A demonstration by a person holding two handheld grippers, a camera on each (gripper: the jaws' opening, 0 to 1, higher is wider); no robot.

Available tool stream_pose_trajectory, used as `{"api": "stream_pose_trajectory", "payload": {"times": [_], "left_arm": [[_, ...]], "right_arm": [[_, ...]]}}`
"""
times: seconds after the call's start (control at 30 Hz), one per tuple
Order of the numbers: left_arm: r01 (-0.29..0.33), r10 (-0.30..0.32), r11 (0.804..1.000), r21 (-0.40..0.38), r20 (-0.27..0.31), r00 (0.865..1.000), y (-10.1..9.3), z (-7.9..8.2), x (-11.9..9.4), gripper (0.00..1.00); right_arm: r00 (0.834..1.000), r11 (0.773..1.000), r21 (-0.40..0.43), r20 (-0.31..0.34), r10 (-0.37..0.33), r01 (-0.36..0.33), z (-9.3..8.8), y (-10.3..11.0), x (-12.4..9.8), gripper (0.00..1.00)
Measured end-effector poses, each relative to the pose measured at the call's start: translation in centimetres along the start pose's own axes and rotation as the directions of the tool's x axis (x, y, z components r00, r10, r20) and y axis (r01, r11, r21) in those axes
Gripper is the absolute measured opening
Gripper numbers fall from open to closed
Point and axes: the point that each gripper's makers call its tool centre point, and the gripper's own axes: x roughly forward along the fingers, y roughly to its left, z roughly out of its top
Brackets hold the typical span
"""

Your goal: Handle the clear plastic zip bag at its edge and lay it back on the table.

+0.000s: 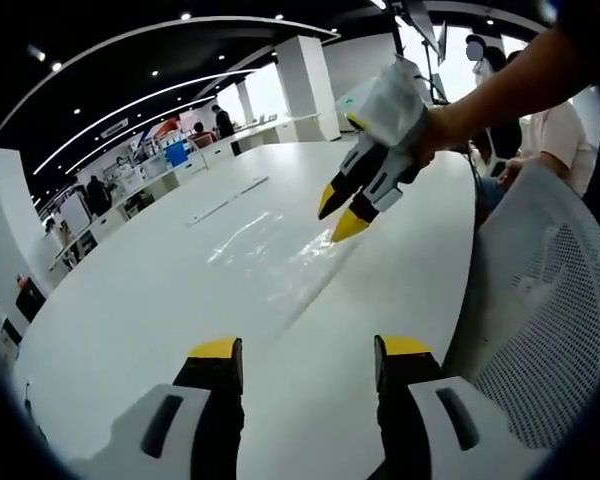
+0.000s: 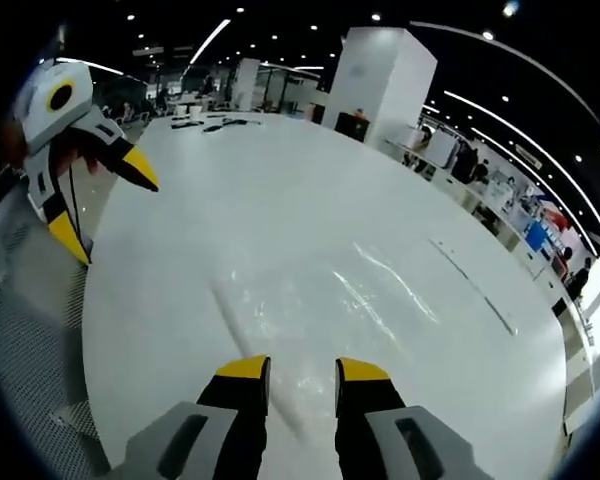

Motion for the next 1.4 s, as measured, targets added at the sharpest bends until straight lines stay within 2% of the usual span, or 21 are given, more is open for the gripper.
{"api": "stream_pose_trajectory", "payload": {"times": [0.43, 0.57, 0.83, 1.17, 1.4], "left_arm": [[0.015, -0.016, 0.997, -0.071, -0.009, 1.0, 0.1, -0.8, 0.3, 0.6], [0.022, -0.023, 0.994, -0.108, -0.009, 1.0, 0.2, -1.3, 0.5, 0.64], [0.019, -0.021, 0.991, -0.136, -0.008, 1.0, 0.5, -1.7, 0.4, 0.68], [0.004, -0.001, 0.984, -0.175, 0.016, 1.0, 0.4, -1.6, 0.2, 0.74], [-0.009, 0.018, 0.98, -0.197, 0.041, 0.999, 0.4, -1.0, -0.1, 0.79]], "right_arm": [[0.998, 0.999, 0.04, 0.065, -0.007, 0.005, 0.4, 0.0, -2.6, 0.36], [0.997, 0.999, 0.054, 0.078, 0.0, -0.004, 0.7, 0.5, -3.3, 0.43], [0.992, 0.997, 0.074, 0.124, -0.014, 0.004, 1.0, 0.8, -4.6, 0.46], [0.98, 0.985, 0.168, 0.188, -0.058, 0.026, 1.6, 0.7, -6.3, 0.61], [0.974, 0.98, 0.192, 0.21, -0.09, 0.05, 1.4, 0.8, -7.3, 0.64]]}}
